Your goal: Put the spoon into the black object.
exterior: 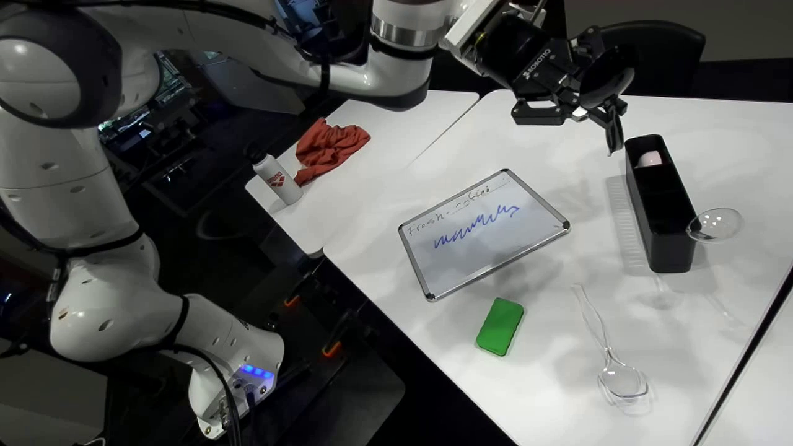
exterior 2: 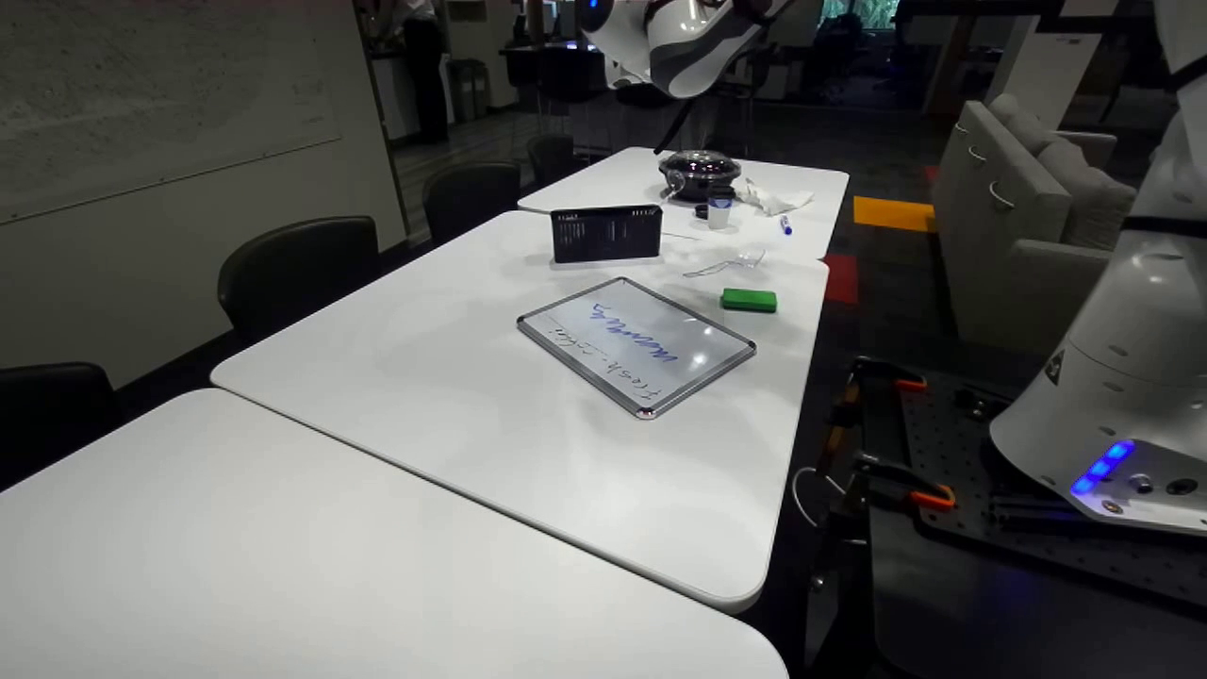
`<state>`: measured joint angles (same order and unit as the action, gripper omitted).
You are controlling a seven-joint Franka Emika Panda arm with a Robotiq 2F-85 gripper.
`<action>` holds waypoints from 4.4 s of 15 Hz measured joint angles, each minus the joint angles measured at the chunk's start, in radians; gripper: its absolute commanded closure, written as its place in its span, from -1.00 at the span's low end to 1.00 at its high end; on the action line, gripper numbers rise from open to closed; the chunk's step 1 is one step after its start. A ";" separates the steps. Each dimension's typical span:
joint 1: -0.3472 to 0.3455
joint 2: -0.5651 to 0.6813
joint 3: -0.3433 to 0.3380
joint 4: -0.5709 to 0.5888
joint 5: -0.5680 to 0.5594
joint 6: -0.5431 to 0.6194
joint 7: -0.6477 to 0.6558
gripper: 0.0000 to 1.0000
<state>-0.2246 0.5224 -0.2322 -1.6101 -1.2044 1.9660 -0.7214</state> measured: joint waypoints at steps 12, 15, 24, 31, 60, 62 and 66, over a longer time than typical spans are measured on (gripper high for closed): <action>-0.072 0.261 0.008 0.211 -0.325 0.368 -0.134 0.93; -0.077 0.327 0.008 0.281 -0.332 0.378 -0.151 0.93; -0.077 0.479 0.002 0.411 -0.337 0.379 -0.155 0.93; -0.076 0.540 0.002 0.452 -0.337 0.379 -0.156 0.93; -0.039 0.160 0.080 0.304 0.060 0.208 -0.214 -1.00; -0.055 0.061 0.084 0.226 0.119 0.263 -0.211 -1.00; -0.109 -0.121 0.083 0.065 0.242 0.427 -0.211 -1.00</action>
<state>-0.3340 0.4018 -0.1495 -1.5451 -0.9623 2.3935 -0.9323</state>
